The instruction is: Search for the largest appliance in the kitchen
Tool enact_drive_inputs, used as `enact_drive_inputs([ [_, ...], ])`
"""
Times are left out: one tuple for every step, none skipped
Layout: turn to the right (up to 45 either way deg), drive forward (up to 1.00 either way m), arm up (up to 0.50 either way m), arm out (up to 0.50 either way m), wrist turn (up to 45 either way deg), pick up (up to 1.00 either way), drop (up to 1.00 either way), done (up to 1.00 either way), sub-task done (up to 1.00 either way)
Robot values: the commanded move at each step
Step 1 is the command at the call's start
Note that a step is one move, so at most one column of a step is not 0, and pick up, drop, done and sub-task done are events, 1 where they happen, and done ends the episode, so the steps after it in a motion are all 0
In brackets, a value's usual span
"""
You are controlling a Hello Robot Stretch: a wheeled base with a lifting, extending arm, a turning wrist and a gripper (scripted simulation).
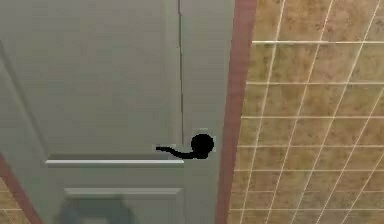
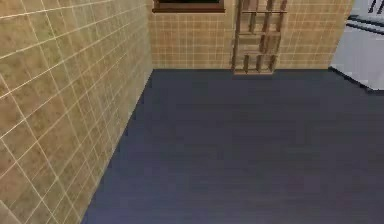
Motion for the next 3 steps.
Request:
enact_drive_inputs([
  [-45.0,0.0,0.0,0.0,0.0,0.0,0.0,0.0,0.0],
  [-45.0,0.0,0.0,0.0,0.0,0.0,0.0,0.0,0.0],
  [-45.0,0.0,0.0,0.0,0.0,0.0,0.0,0.0,0.0],
])
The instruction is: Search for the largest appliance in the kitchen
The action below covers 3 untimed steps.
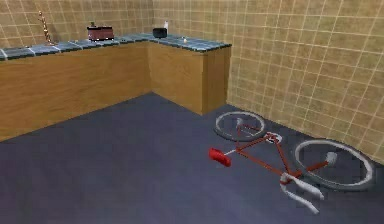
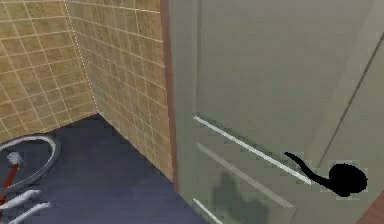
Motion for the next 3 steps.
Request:
enact_drive_inputs([
  [-24.0,0.0,0.0,0.0,0.0,0.0,0.0,0.0,0.0],
  [0.0,1.0,0.0,0.0,0.0,0.0,0.0,0.0,0.0],
  [0.0,1.0,0.0,0.0,0.0,0.0,0.0,0.0,0.0],
])
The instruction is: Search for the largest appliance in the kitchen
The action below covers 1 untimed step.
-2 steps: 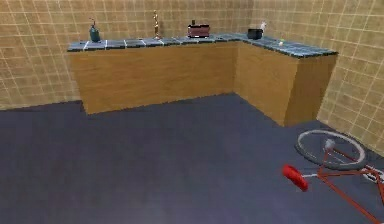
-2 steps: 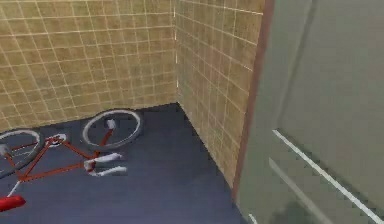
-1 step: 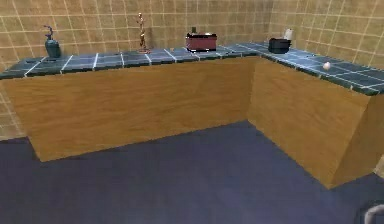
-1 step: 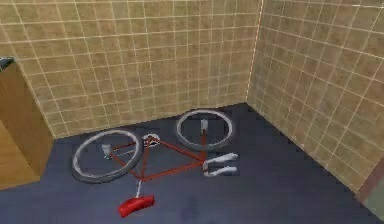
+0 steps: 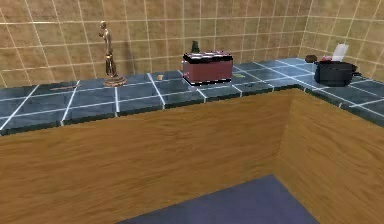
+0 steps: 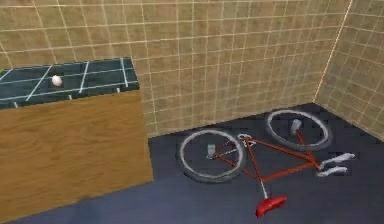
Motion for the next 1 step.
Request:
enact_drive_inputs([
  [-9.0,0.0,0.0,0.0,0.0,0.0,0.0,0.0,0.0],
])
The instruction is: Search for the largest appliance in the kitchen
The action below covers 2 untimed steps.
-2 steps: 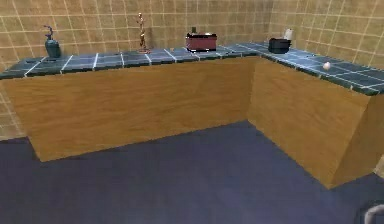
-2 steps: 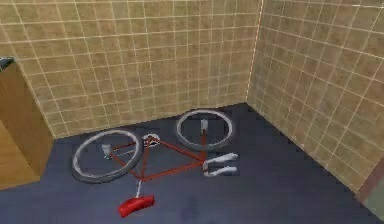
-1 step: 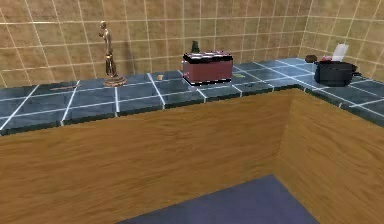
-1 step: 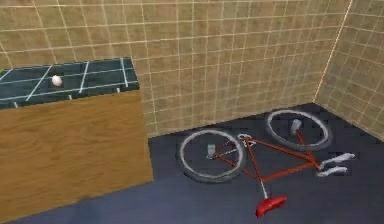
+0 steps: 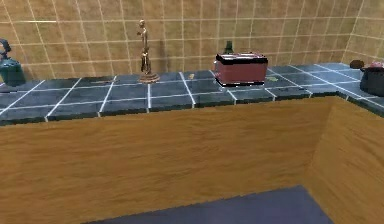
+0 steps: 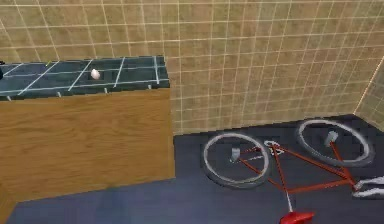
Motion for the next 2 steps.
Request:
enact_drive_inputs([
  [0.0,0.35,0.0,0.0,0.0,0.0,0.0,0.0,0.0],
  [-45.0,0.0,0.0,0.0,0.0,0.0,0.0,0.0,0.0],
])
